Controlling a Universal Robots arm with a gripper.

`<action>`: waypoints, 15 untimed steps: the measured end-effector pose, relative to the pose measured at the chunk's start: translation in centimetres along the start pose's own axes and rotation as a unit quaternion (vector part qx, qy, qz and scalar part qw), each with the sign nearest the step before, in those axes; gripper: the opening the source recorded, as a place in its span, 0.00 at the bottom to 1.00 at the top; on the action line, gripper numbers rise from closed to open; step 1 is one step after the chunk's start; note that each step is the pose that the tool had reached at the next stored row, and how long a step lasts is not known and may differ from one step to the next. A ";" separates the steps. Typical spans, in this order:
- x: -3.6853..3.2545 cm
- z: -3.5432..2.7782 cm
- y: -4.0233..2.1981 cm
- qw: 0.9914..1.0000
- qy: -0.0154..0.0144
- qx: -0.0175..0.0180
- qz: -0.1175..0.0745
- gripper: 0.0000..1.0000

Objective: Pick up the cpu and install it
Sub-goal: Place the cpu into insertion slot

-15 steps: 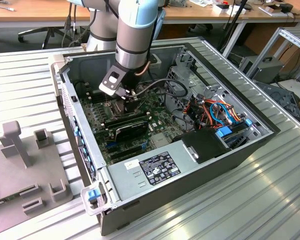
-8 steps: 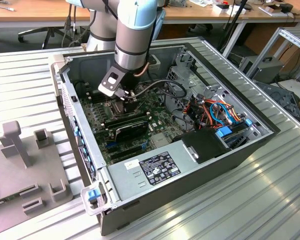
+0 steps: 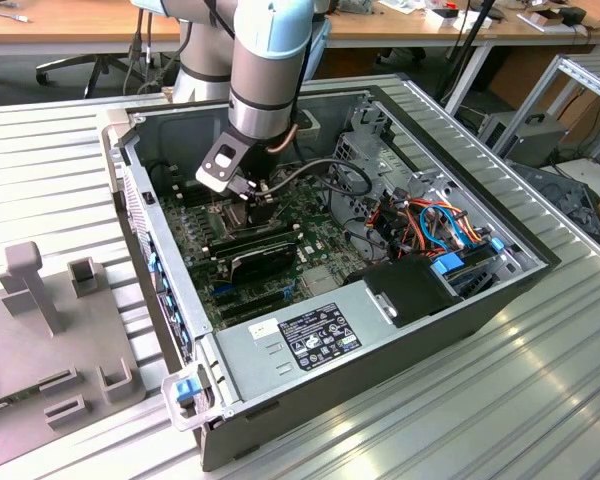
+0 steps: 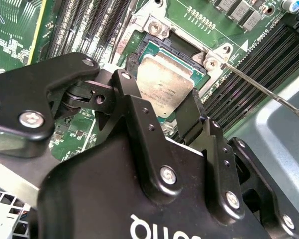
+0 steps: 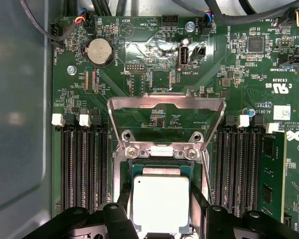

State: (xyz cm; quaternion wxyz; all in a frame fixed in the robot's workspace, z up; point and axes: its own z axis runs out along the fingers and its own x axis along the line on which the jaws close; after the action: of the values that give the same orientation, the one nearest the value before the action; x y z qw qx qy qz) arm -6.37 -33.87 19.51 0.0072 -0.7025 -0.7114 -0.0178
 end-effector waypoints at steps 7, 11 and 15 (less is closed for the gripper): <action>-0.05 0.13 -0.04 1.000 -0.001 0.001 0.000 0.55; -0.06 0.14 -0.05 1.000 -0.001 0.001 0.000 0.55; 0.01 0.25 0.00 1.000 0.000 0.000 0.000 0.60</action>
State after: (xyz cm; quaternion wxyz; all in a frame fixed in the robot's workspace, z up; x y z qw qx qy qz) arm -6.37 -33.86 19.27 0.0073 -0.7025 -0.7114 -0.0178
